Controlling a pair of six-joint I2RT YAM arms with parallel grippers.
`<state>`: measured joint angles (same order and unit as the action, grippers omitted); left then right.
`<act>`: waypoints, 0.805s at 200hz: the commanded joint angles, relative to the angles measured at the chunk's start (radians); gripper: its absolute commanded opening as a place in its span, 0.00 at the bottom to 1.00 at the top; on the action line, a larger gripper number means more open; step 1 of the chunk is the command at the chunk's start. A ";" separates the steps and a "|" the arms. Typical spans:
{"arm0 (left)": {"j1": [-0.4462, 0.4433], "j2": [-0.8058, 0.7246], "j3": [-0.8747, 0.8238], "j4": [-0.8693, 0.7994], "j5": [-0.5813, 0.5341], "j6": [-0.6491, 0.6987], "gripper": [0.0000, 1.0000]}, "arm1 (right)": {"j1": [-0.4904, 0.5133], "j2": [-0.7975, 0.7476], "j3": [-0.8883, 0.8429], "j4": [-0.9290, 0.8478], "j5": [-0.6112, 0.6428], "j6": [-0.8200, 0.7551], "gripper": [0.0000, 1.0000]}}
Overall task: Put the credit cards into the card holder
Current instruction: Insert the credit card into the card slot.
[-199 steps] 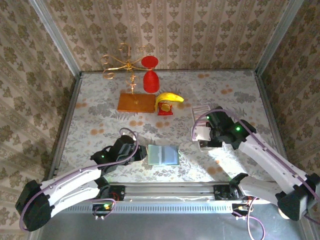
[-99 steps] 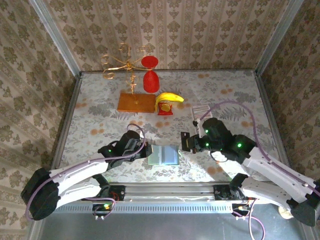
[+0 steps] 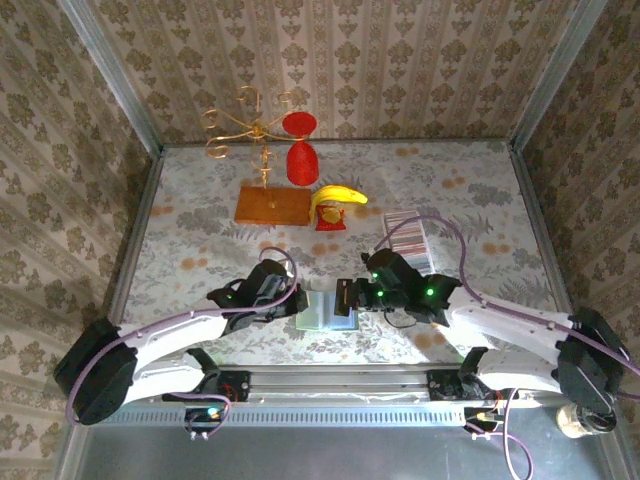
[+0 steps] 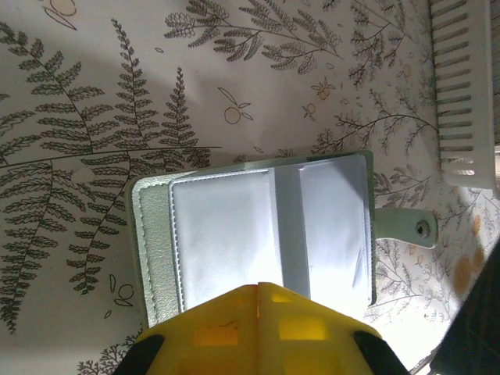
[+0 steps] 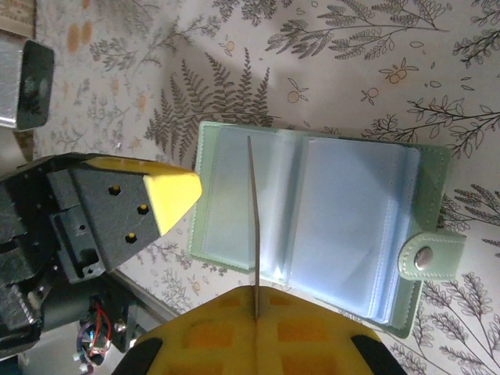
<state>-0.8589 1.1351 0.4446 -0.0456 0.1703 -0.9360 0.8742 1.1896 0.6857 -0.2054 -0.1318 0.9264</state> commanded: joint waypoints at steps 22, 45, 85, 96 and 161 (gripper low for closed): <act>-0.017 0.054 -0.024 0.032 0.007 -0.003 0.00 | 0.018 0.115 0.052 0.080 -0.014 0.029 0.00; -0.028 0.066 -0.033 0.011 -0.014 -0.010 0.00 | 0.024 0.162 0.064 0.097 -0.020 0.035 0.00; -0.059 0.074 -0.058 0.004 -0.058 -0.009 0.00 | 0.029 0.230 0.063 0.107 -0.021 0.060 0.00; -0.062 0.079 -0.059 0.009 -0.058 -0.009 0.00 | 0.032 0.240 0.059 0.115 -0.018 0.065 0.00; -0.078 0.097 -0.068 0.001 -0.071 -0.007 0.00 | 0.036 0.271 0.043 0.150 -0.008 0.090 0.00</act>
<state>-0.9298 1.2186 0.3935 -0.0322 0.1226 -0.9390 0.9024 1.4448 0.7261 -0.1036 -0.1444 0.9863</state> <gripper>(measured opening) 0.050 0.044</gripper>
